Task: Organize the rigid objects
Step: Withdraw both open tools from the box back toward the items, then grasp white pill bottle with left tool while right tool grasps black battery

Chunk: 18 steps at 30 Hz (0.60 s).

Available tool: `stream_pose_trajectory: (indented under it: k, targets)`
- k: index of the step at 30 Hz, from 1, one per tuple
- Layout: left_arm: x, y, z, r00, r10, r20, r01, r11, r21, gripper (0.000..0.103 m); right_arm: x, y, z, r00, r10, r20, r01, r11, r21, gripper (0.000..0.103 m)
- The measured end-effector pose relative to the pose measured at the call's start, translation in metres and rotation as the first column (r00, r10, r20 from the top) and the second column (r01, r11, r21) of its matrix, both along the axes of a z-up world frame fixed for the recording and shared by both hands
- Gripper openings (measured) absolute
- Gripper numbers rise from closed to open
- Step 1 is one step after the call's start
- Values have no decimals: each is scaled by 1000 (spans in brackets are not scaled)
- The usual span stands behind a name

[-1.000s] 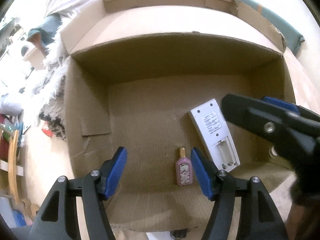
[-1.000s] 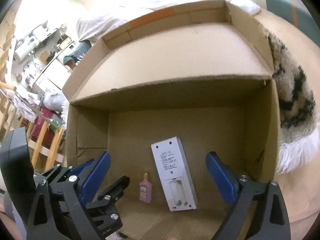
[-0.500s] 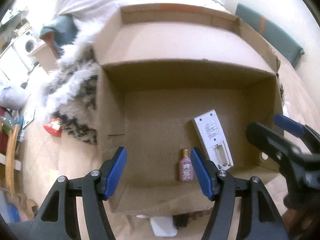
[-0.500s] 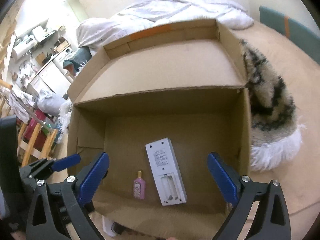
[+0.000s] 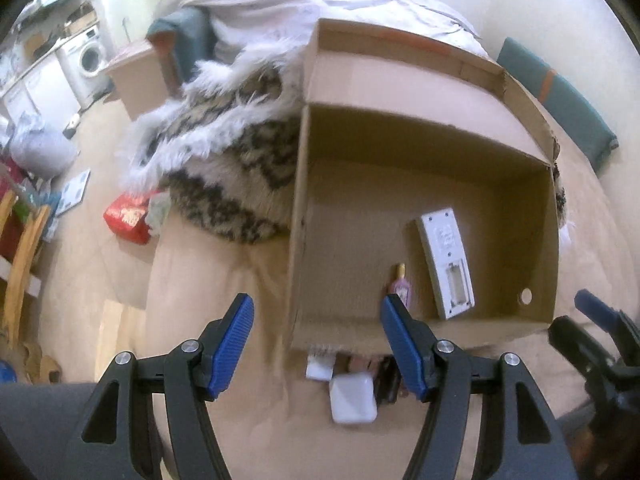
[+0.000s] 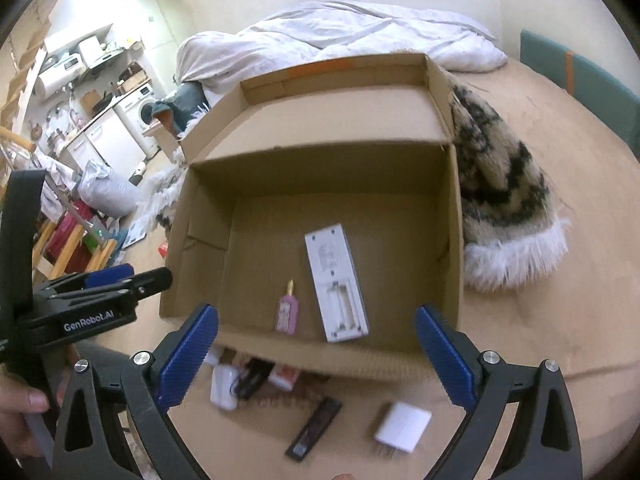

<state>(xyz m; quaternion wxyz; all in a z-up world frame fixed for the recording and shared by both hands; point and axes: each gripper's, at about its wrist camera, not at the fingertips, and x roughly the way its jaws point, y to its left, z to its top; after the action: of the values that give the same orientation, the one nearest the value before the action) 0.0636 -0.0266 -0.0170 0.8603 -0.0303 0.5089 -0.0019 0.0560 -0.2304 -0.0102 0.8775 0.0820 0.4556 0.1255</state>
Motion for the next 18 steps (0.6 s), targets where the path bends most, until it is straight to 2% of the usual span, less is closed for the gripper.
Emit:
stream_pose_trajectory:
  k: [4, 13, 18]
  targets:
    - [-13, 7, -8, 1000, 13, -14, -13, 1000, -1, 63, -10, -9, -5, 999, -31, -27, 31, 999, 20, 103]
    - [-24, 19, -30, 996, 53, -68, -55, 998, -35, 63, -29, -18, -22, 994, -82, -73, 82, 997, -3, 103]
    - [-21, 34, -44, 987, 118, -112, -123, 992, -38, 63, -28, -24, -32, 987, -103, -125, 108, 994, 29, 103]
